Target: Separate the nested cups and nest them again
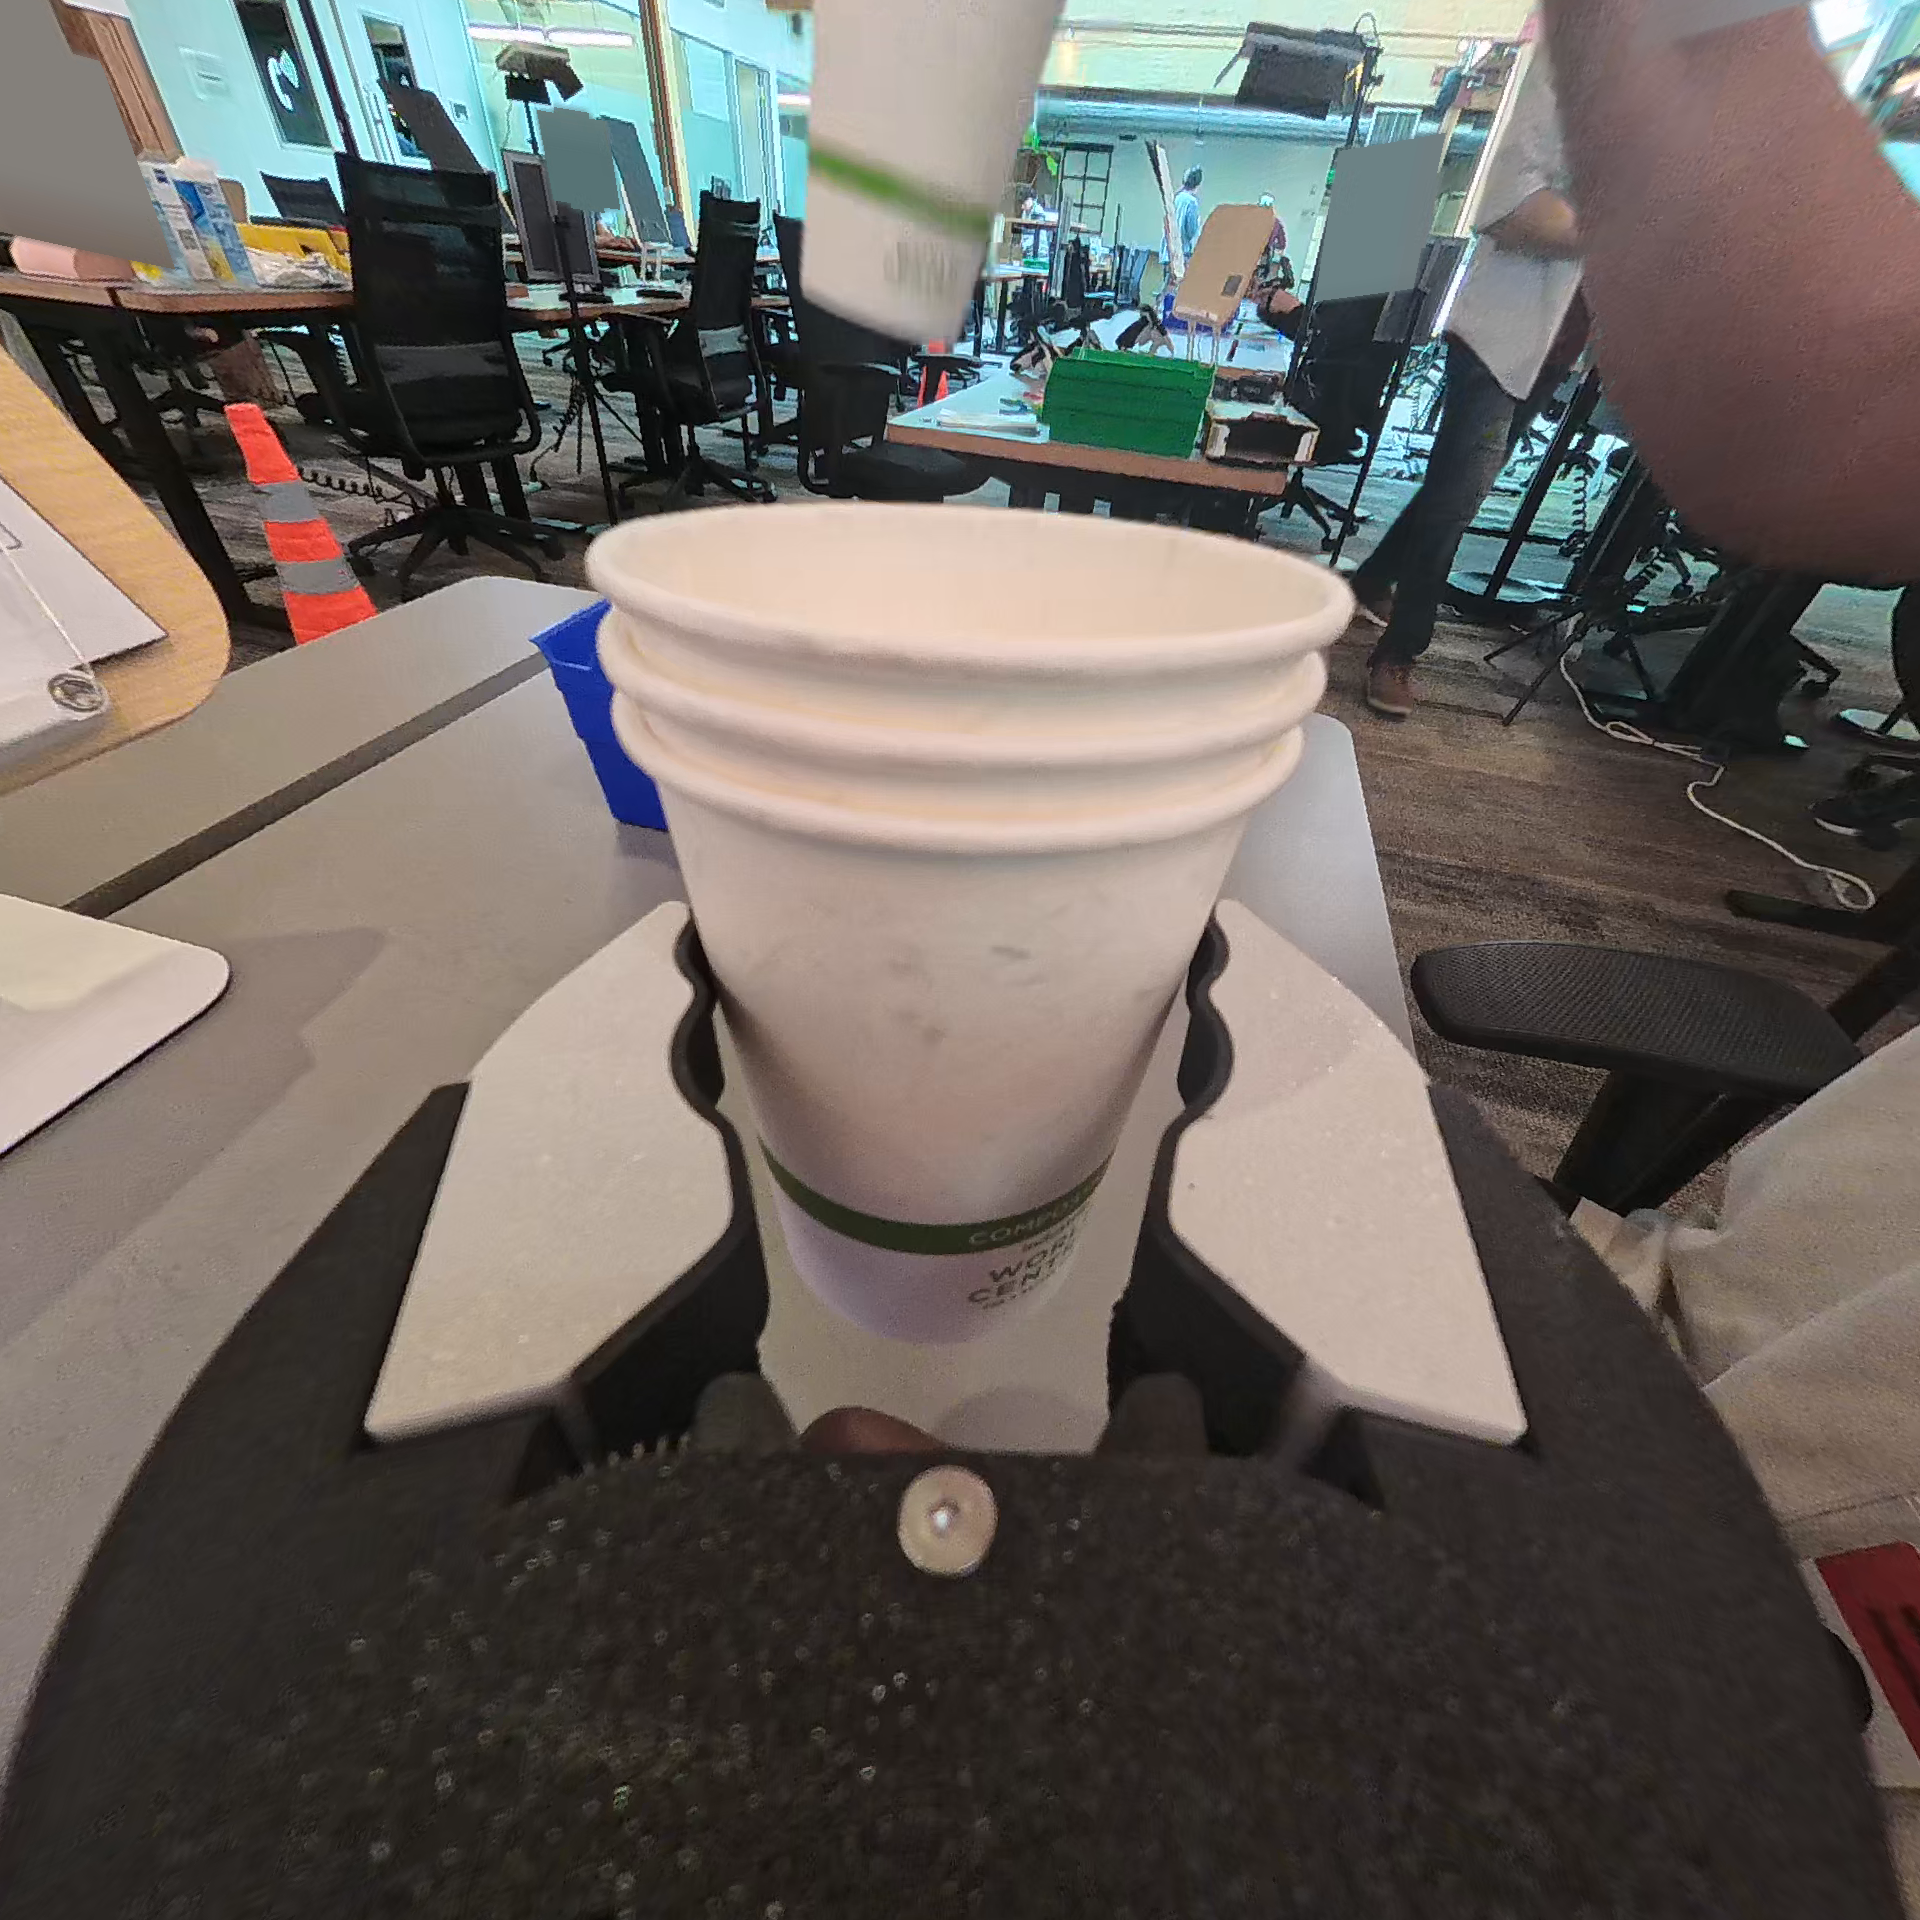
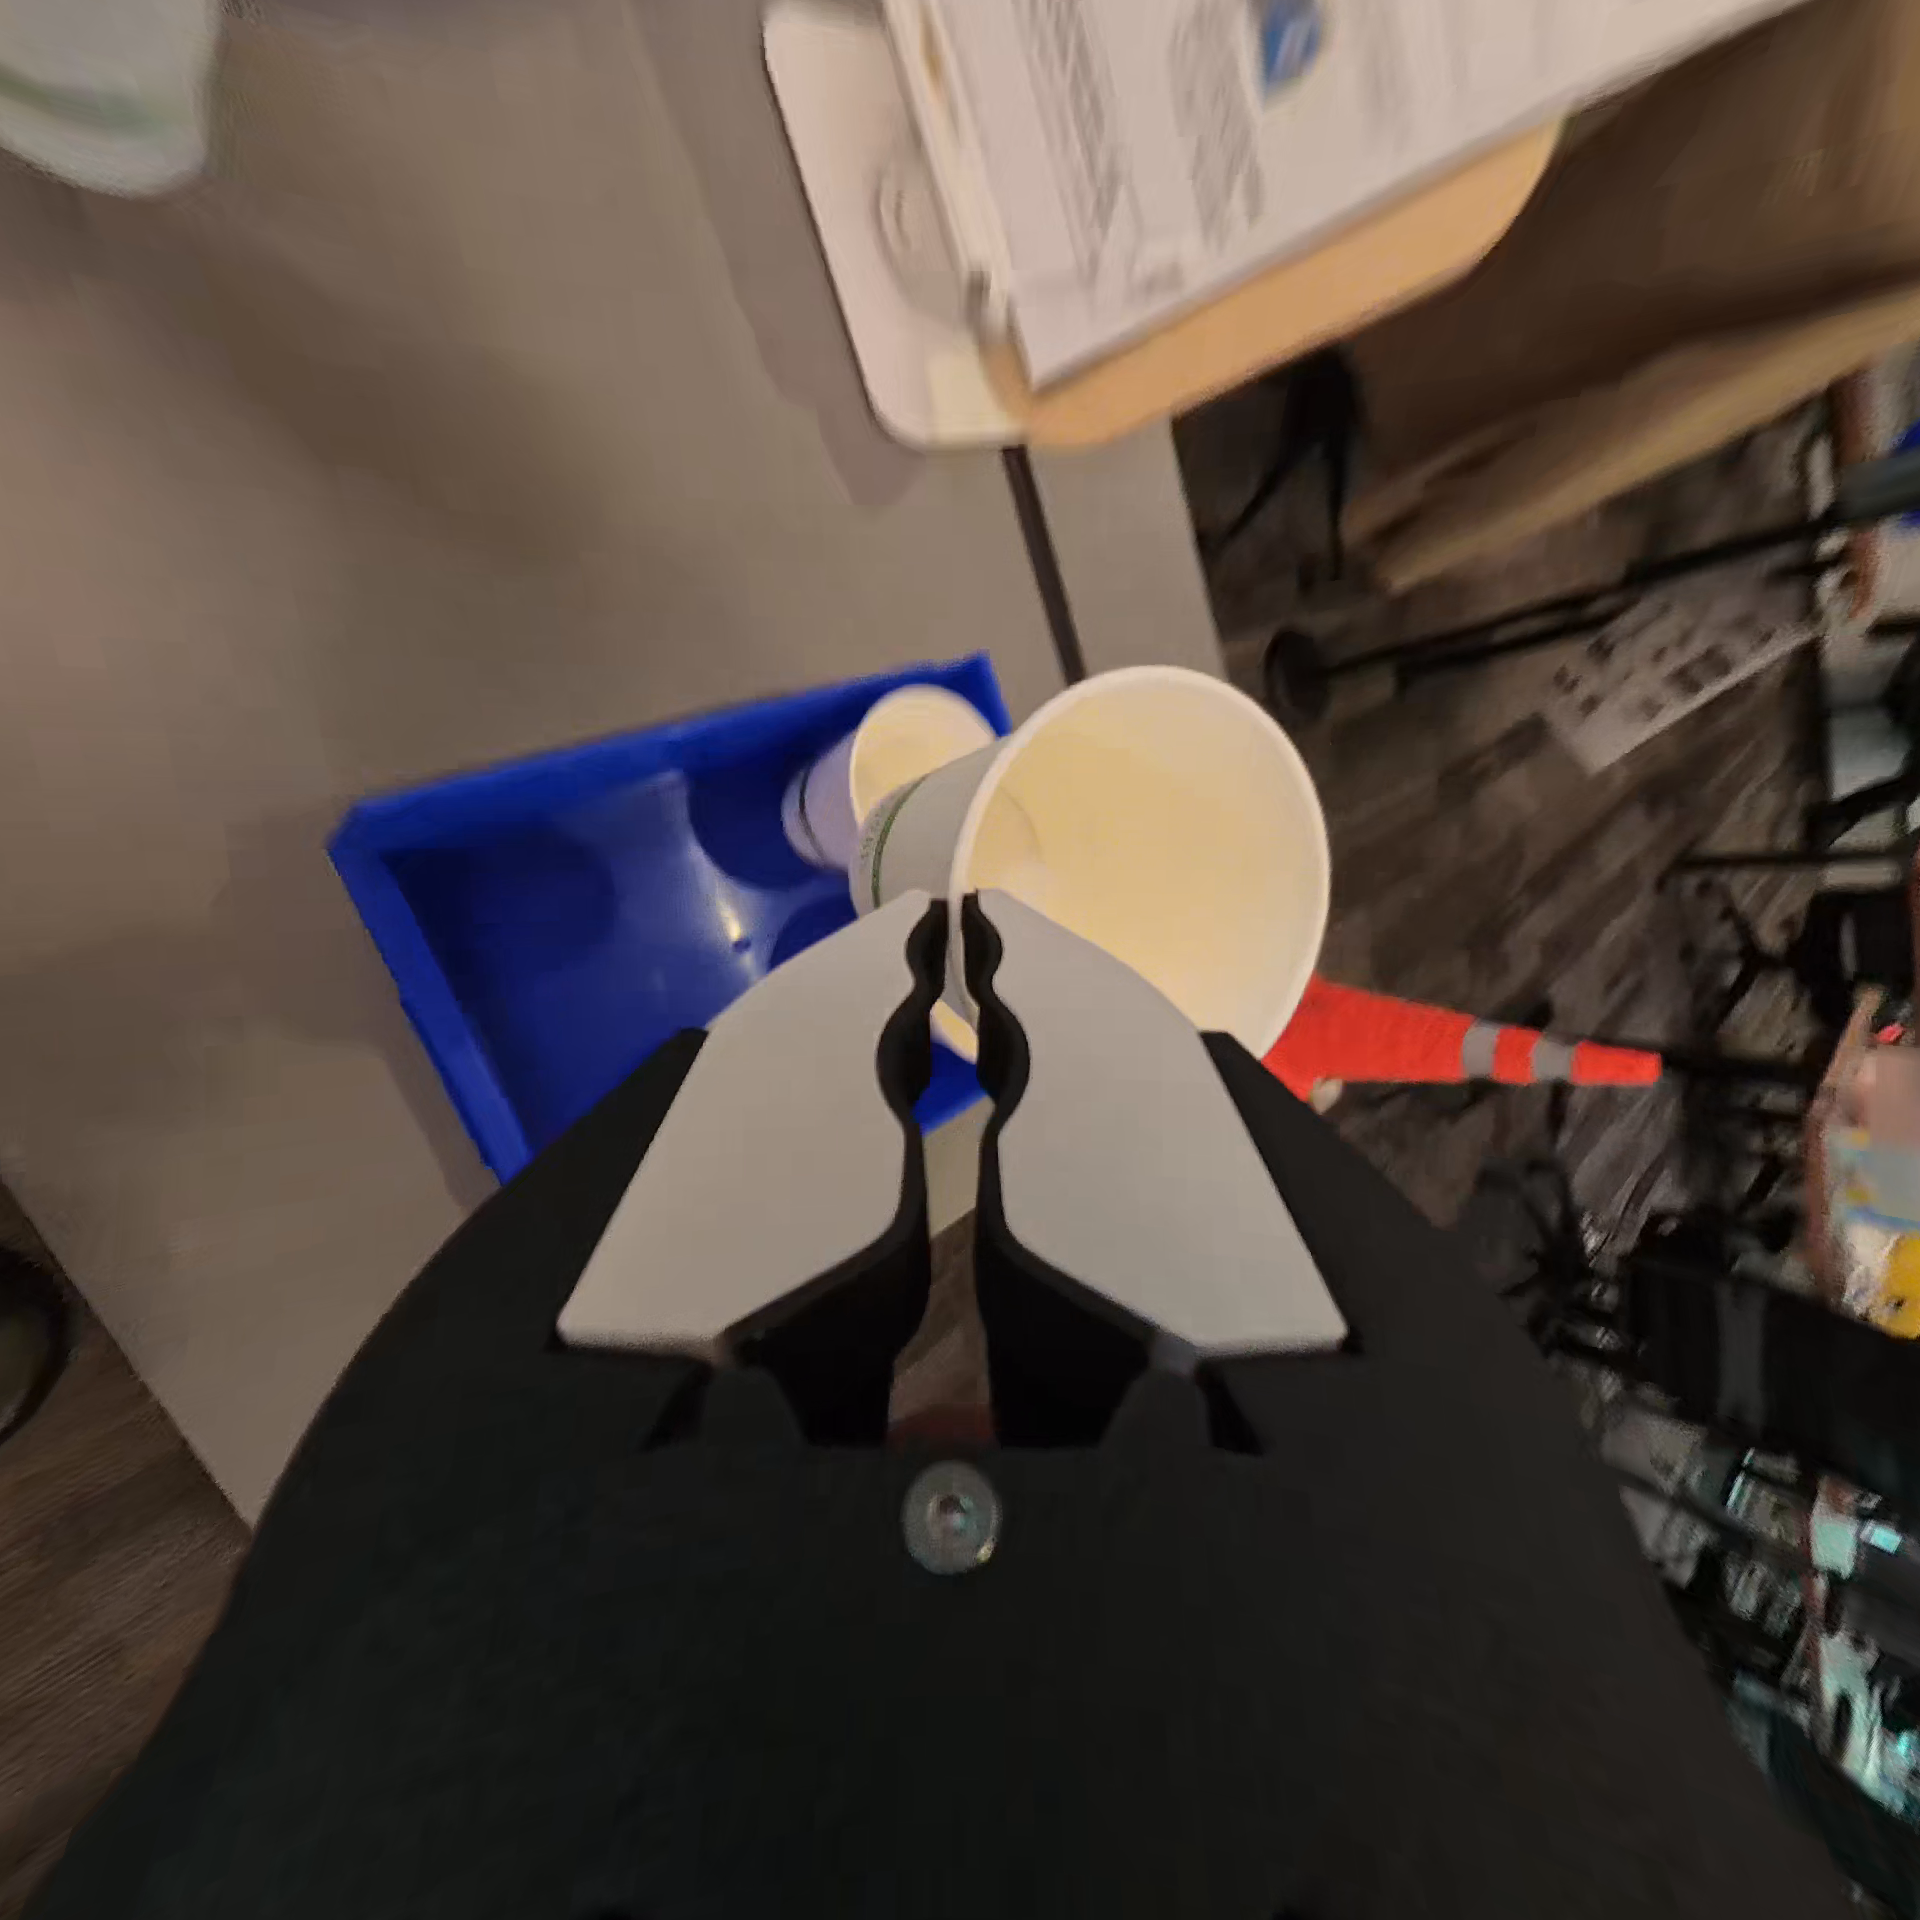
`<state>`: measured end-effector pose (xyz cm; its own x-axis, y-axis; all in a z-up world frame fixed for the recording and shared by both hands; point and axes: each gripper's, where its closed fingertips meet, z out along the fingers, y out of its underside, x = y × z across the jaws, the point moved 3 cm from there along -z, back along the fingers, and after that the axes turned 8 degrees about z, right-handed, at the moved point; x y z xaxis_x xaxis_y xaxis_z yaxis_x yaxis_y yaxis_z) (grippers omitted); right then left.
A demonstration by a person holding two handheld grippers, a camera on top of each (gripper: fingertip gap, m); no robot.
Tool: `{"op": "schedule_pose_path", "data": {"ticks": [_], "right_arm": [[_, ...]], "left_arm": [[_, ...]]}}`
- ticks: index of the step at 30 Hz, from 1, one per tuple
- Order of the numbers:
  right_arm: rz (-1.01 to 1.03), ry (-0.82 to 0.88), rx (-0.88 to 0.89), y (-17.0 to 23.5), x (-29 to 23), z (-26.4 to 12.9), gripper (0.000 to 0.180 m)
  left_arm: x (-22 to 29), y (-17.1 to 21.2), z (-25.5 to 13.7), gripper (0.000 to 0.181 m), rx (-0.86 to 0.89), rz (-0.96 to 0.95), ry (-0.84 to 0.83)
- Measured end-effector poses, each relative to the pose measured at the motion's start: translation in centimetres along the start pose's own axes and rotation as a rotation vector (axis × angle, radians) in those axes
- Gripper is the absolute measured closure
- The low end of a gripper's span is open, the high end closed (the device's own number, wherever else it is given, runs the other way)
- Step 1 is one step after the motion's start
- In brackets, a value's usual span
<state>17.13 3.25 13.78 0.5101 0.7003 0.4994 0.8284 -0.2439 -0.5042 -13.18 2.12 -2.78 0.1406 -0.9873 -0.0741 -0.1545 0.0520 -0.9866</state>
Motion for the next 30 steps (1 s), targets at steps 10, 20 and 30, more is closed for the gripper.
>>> {"op": "schedule_pose_path", "data": {"ticks": [10, 20, 30], "right_arm": [[0.185, -0.117, -0.175, 13.3, -4.0, 11.7, 0.176], [0.15, -0.086, -0.187, 12.6, -4.3, 13.3, 0.17], [-0.311, -0.581, 0.27, -14.1, -19.1, 7.4, 0.163]], "left_arm": [[0.2, 0.2, 0.3, 0.094, -0.014, 0.003, -0.005], [0.0, 0.8, 0.9, 0.094, -0.027, -0.008, -0.01], [0.0, 0.3, 0.5, 0.094, -0.016, 0.008, -0.023]]}}
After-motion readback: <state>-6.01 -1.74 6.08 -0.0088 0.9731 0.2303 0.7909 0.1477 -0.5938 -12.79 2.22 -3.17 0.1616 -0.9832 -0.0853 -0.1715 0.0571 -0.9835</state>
